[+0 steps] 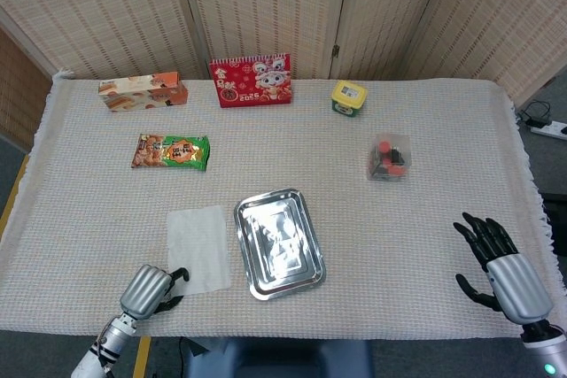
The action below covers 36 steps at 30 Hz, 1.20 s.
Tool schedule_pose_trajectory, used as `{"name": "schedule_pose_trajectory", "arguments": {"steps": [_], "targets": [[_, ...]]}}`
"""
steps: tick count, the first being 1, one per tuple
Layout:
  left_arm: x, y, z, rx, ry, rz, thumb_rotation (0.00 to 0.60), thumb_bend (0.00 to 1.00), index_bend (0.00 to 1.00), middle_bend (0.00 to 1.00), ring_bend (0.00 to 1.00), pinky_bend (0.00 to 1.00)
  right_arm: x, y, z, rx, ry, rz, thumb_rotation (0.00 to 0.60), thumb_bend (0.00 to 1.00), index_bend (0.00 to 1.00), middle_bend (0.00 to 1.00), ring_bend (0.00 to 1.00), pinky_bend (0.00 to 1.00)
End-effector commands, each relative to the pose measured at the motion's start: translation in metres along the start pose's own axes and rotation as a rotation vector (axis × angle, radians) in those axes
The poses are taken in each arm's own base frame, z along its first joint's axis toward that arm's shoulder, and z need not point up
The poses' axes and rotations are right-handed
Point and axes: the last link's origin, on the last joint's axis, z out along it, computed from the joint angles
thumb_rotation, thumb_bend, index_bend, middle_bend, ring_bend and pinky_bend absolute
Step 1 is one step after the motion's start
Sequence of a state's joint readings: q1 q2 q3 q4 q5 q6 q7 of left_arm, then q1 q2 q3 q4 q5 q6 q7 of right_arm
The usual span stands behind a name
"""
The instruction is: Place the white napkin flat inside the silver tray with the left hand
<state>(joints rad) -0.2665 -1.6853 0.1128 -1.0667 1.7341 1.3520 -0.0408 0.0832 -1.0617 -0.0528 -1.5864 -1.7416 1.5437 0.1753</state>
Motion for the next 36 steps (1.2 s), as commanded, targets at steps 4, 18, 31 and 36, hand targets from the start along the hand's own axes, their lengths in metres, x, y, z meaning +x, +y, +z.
{"name": "schedule_pose_trajectory", "arguments": {"steps": [4,18,31,36], "targets": [[-0.007,0.001,0.001,-0.026,0.036,0.024,0.6,0.49,0.57,1.0,1.0,1.0,0.0,0.0,-0.001,0.0,0.0,0.001,0.6,0.41,0.0,0.0,0.0,0.0],[-0.007,0.001,0.006,-0.051,0.191,-0.008,0.6,0.63,0.64,1.0,1.0,1.0,0.001,0.0,-0.002,0.004,-0.006,0.004,0.6,0.41,0.0,0.0,0.0,0.0],[0.047,-0.021,0.025,-0.041,0.358,0.177,0.6,0.63,0.62,1.0,1.0,1.0,0.008,0.002,-0.003,-0.002,0.013,0.019,0.6,0.41,0.0,0.0,0.0,0.0],[0.077,-0.005,0.04,-0.102,0.43,0.264,0.6,0.63,0.6,1.0,1.0,1.0,0.009,0.003,-0.003,-0.001,0.013,0.023,0.6,0.41,0.0,0.0,0.0,0.0]]}}
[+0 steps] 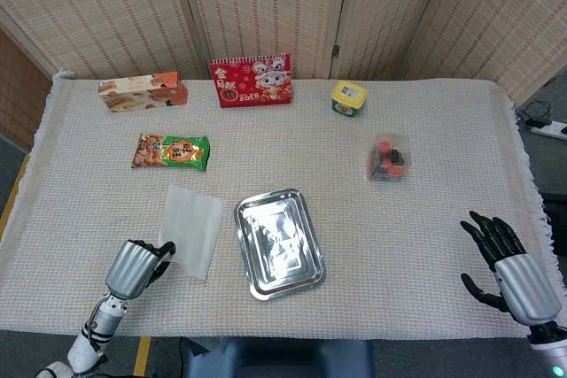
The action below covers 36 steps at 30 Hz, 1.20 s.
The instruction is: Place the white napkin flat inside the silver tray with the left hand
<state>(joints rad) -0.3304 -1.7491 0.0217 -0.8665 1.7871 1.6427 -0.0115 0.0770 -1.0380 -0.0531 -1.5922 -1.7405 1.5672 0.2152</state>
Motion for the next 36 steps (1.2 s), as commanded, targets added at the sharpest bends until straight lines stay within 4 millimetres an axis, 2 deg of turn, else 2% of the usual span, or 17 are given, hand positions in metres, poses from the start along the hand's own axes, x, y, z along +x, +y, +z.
{"name": "schedule_pose_trajectory", "arguments": {"steps": [1,6,9,14,23,31,36], "targets": [[0.027,0.005,0.028,-0.059,0.081,0.084,0.6,0.63,0.6,1.0,1.0,1.0,-0.001,0.0,0.0,0.006,-0.011,0.001,0.6,0.41,0.0,0.0,0.0,0.0],[0.047,0.002,0.05,-0.062,0.132,0.127,0.6,0.63,0.61,1.0,1.0,1.0,0.003,0.001,-0.001,0.002,-0.001,0.012,0.6,0.41,0.0,0.0,0.0,0.0],[0.054,0.007,0.059,-0.06,0.154,0.111,0.6,0.63,0.61,1.0,1.0,1.0,0.005,0.002,-0.001,-0.001,0.007,0.016,0.6,0.41,0.0,0.0,0.0,0.0],[0.049,0.029,0.075,-0.107,0.142,0.111,0.6,0.63,0.61,1.0,1.0,1.0,0.006,0.002,-0.001,0.004,0.003,0.024,0.6,0.41,0.0,0.0,0.0,0.0],[0.041,0.069,0.095,-0.181,0.164,0.12,0.6,0.63,0.61,1.0,1.0,1.0,0.024,0.01,-0.003,-0.03,0.067,0.088,0.6,0.41,0.0,0.0,0.0,0.0],[0.037,0.104,0.128,-0.262,0.179,0.152,0.6,0.63,0.61,1.0,1.0,1.0,0.035,0.013,-0.009,-0.027,0.094,0.122,0.6,0.41,0.0,0.0,0.0,0.0],[0.034,0.116,0.147,-0.297,0.189,0.174,0.6,0.63,0.6,1.0,1.0,1.0,0.039,0.014,-0.013,-0.023,0.098,0.135,0.6,0.41,0.0,0.0,0.0,0.0]]}}
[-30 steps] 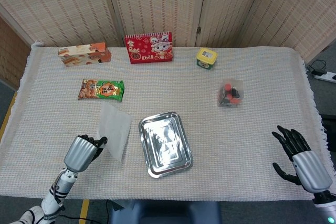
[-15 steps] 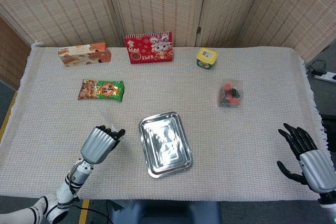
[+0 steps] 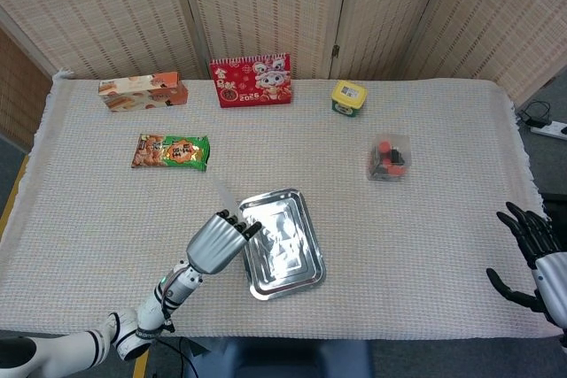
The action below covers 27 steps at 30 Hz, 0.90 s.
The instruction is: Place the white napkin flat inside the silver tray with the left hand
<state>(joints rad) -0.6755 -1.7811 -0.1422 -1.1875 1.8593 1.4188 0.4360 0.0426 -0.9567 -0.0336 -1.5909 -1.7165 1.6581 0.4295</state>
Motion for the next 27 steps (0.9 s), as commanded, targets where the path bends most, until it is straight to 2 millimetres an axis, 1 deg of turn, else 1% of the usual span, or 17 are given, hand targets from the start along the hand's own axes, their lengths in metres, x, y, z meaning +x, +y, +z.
{"name": "schedule_pose_trajectory", "arguments": {"steps": [1,5,8,10,12,15,17,20,23,27], "targets": [[-0.002,0.004,0.014,-0.01,0.003,0.008,0.6,0.63,0.6,1.0,1.0,1.0,0.005,0.0,-0.002,0.003,0.019,0.005,0.6,0.41,0.0,0.0,0.0,0.0],[0.004,0.009,0.023,-0.024,0.023,0.0,0.6,0.63,0.6,1.0,1.0,1.0,0.008,0.002,-0.003,-0.004,0.042,0.008,0.6,0.41,0.0,0.0,0.0,0.0],[0.007,0.013,0.022,-0.016,0.016,-0.021,0.6,0.63,0.61,1.0,1.0,1.0,0.009,0.002,-0.004,0.001,0.042,0.006,0.6,0.41,0.0,0.0,0.0,0.0],[0.009,0.017,0.013,0.013,-0.003,-0.049,0.6,0.63,0.61,1.0,1.0,1.0,0.009,0.002,-0.004,0.004,0.044,0.006,0.6,0.41,0.0,0.0,0.0,0.0],[0.011,0.026,0.002,0.045,-0.008,-0.067,0.6,0.63,0.61,1.0,1.0,1.0,0.009,0.001,-0.005,0.005,0.044,0.009,0.6,0.41,0.0,0.0,0.0,0.0],[0.013,0.048,-0.014,0.03,-0.011,-0.06,0.6,0.63,0.61,1.0,1.0,1.0,0.012,-0.004,-0.008,0.03,0.065,0.037,0.6,0.41,0.0,0.0,0.0,0.0],[0.007,0.057,-0.02,0.026,-0.04,-0.066,0.6,0.63,0.6,1.0,1.0,1.0,0.014,-0.007,-0.01,0.047,0.085,0.049,0.6,0.41,0.0,0.0,0.0,0.0],[-0.009,0.067,-0.03,0.051,-0.124,-0.072,0.6,0.63,0.61,1.0,1.0,1.0,0.014,-0.008,-0.012,0.053,0.09,0.052,0.6,0.41,0.0,0.0,0.0,0.0],[-0.022,0.076,-0.039,0.061,-0.182,-0.081,0.6,0.63,0.61,1.0,1.0,1.0,0.015,-0.004,-0.014,-0.001,0.085,0.063,0.6,0.41,0.0,0.0,0.0,0.0],[-0.031,0.082,-0.042,0.086,-0.213,-0.107,0.6,0.63,0.61,1.0,1.0,1.0,0.027,0.0,-0.014,-0.061,0.169,0.076,0.6,0.41,0.0,0.0,0.0,0.0]]}}
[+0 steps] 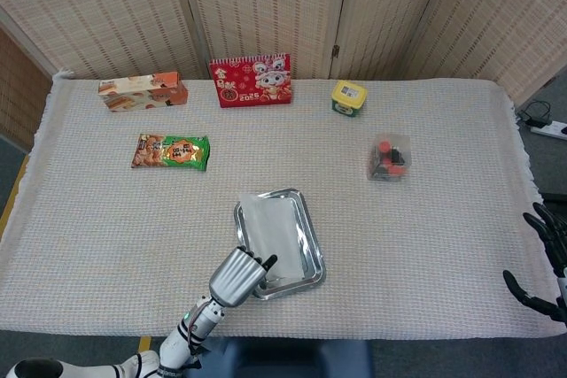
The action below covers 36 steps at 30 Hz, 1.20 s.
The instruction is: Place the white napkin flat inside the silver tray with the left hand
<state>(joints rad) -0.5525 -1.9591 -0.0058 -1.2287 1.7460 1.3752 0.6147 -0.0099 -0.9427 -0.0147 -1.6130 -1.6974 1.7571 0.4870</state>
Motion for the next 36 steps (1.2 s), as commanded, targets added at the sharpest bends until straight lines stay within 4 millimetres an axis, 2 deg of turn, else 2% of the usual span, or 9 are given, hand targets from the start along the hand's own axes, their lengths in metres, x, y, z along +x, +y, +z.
{"name": "schedule_pose_trajectory", "arguments": {"steps": [1,6,10,14,20,23,31,36], "targets": [[-0.007,0.002,-0.002,0.024,-0.026,-0.03,0.6,0.63,0.61,1.0,1.0,1.0,0.012,0.003,0.001,-0.047,0.087,0.026,0.6,0.41,0.0,0.0,0.0,0.0],[-0.016,0.0,-0.006,0.052,-0.107,-0.103,0.6,0.63,0.58,1.0,1.0,1.0,0.02,0.004,0.0,-0.051,0.145,0.06,0.6,0.41,0.0,0.0,0.0,0.0],[-0.018,0.0,-0.012,0.121,-0.331,-0.284,0.6,0.63,0.45,1.0,1.0,1.0,0.019,0.003,-0.002,-0.047,0.151,0.057,0.6,0.41,0.0,0.0,0.0,0.0],[-0.012,-0.004,-0.005,0.131,-0.348,-0.308,0.6,0.6,0.36,1.0,1.0,1.0,0.018,0.003,-0.001,-0.05,0.154,0.06,0.6,0.41,0.0,0.0,0.0,0.0],[-0.012,-0.007,-0.003,0.126,-0.346,-0.314,0.6,0.36,0.25,1.0,1.0,1.0,0.018,0.004,0.0,-0.053,0.166,0.063,0.6,0.41,0.0,0.0,0.0,0.0],[-0.011,-0.009,-0.002,0.126,-0.337,-0.331,0.6,0.28,0.21,1.0,1.0,1.0,0.017,0.003,0.001,-0.044,0.171,0.064,0.6,0.41,0.0,0.0,0.0,0.0],[-0.006,-0.017,0.0,0.136,-0.388,-0.33,0.6,0.15,0.1,1.0,0.99,1.0,0.012,0.003,0.003,-0.041,0.166,0.053,0.6,0.41,0.0,0.0,0.0,0.0],[-0.005,-0.014,0.009,0.15,-0.42,-0.339,0.6,0.13,0.08,1.0,0.99,1.0,0.008,0.001,0.003,-0.019,0.169,0.05,0.6,0.41,0.0,0.0,0.0,0.0]]}}
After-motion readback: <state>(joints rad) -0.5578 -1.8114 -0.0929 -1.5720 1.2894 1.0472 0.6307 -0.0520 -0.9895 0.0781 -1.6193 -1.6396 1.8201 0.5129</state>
